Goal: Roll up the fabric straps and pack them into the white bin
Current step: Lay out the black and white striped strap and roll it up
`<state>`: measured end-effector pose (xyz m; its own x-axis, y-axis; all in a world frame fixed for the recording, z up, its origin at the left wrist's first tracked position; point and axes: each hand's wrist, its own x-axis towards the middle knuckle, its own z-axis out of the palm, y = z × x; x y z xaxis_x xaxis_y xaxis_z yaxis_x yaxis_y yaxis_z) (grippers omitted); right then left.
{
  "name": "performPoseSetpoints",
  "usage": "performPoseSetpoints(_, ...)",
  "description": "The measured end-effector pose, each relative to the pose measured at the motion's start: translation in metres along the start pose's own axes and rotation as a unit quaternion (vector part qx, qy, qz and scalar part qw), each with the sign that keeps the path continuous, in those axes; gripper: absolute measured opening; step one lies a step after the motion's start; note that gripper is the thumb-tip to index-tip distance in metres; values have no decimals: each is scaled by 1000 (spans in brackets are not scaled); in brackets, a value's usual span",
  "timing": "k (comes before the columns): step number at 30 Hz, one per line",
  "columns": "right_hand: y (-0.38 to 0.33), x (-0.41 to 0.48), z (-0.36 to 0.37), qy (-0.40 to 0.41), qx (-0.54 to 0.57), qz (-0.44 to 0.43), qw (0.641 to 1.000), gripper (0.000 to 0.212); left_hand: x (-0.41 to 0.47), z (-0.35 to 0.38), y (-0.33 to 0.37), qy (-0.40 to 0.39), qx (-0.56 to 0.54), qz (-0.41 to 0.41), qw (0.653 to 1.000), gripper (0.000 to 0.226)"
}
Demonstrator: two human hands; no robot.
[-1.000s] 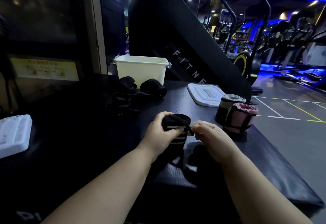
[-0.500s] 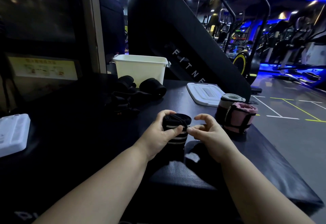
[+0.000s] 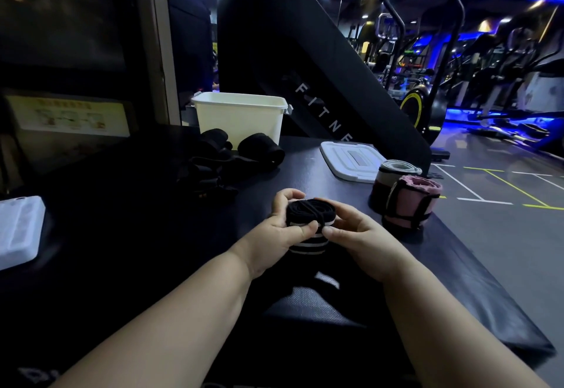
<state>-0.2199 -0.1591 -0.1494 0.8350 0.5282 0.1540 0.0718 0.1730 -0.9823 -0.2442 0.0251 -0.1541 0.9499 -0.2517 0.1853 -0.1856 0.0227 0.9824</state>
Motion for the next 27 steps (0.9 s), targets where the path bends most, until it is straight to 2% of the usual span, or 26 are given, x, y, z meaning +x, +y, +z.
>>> performPoseSetpoints(3, -2, -2, 2, -11, 3, 2, 1000, 70, 1, 1, -2, 30, 64, 28, 997, 50)
performPoseSetpoints(7, -2, -3, 7, -2, -21, -2, 1000, 47, 0, 1, -6, 62, 103, 74, 990, 47)
performPoseSetpoints(15, -4, -5, 12, 15, -7, -21, 1000, 43, 0, 2, -3, 99, 121, 133, 979, 47)
performPoseSetpoints(18, -3, -4, 12, 15, 21, -4, 1000, 56, 2, 3, -4, 120, 134, 154, 972, 50)
performPoseSetpoints(22, -4, -5, 15, 22, 65, -13, 998, 28, 3, 3, -5, 123, 164, 152, 967, 51)
performPoseSetpoints(27, -4, -2, 15, 60, 60, -35, 996, 38, 1, 6, 0, 111, 186, 180, 960, 46)
